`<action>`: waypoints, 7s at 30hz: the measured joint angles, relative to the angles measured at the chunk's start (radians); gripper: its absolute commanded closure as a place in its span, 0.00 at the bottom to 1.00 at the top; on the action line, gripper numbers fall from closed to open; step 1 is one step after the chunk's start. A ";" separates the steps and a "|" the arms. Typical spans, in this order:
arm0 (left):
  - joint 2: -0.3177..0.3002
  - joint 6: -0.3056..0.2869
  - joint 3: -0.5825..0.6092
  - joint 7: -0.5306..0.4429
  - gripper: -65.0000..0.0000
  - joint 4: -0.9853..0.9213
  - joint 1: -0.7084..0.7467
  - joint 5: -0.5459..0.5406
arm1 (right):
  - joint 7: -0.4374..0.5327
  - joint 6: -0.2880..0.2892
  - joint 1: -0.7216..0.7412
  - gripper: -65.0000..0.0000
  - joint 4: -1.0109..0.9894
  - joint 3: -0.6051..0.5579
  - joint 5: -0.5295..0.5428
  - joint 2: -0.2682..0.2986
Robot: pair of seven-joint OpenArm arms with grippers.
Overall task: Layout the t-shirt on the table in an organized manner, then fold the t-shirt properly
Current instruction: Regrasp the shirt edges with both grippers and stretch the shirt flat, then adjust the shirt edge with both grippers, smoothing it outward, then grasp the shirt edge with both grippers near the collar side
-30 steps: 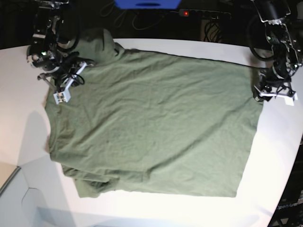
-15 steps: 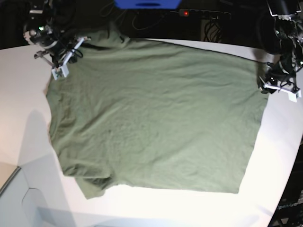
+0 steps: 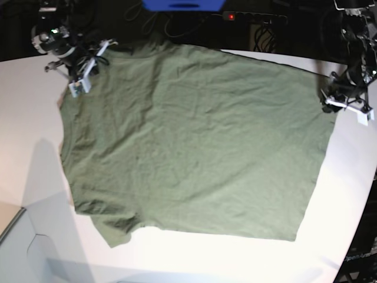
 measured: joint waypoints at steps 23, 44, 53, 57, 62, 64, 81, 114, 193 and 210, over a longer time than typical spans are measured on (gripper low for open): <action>0.049 0.001 -0.102 0.001 0.54 0.084 0.019 0.005 | 0.138 0.000 0.388 1.00 -0.459 0.093 0.026 0.084; 0.144 0.000 -0.105 -0.001 0.54 0.209 0.045 -0.001 | 0.079 0.000 0.473 1.00 -0.377 0.098 -0.022 0.151; 0.152 0.000 -0.102 0.081 0.54 0.219 0.109 0.005 | 0.084 0.005 0.327 1.00 -0.158 0.092 0.000 0.097; 0.159 0.000 -0.102 0.083 0.54 0.136 0.111 0.008 | 0.086 0.003 0.314 1.00 -0.155 0.101 -0.008 0.080; 0.141 -0.004 -0.028 0.045 0.54 0.026 0.052 -0.002 | 0.093 0.003 0.296 1.00 -0.153 0.095 -0.004 0.067; 0.142 -0.005 0.000 0.035 0.54 0.002 0.016 -0.003 | 0.079 0.003 0.291 1.00 -0.154 0.098 -0.012 0.067; 0.119 -0.010 0.009 -0.039 0.54 -0.026 -0.019 0.208 | 0.087 0.003 0.277 1.00 -0.153 0.151 -0.007 0.075; 0.142 -0.006 0.040 -0.022 1.00 0.105 0.146 0.109 | 0.087 0.003 0.264 1.00 -0.153 0.149 -0.004 0.069; 0.185 -0.255 -0.052 -0.045 0.37 0.127 0.154 0.478 | 0.158 0.003 -0.033 0.40 -0.063 0.326 0.000 0.019; 0.191 -0.259 -0.052 -0.090 0.76 0.105 0.165 0.459 | 0.159 0.004 -0.047 0.40 -0.062 0.327 0.000 0.019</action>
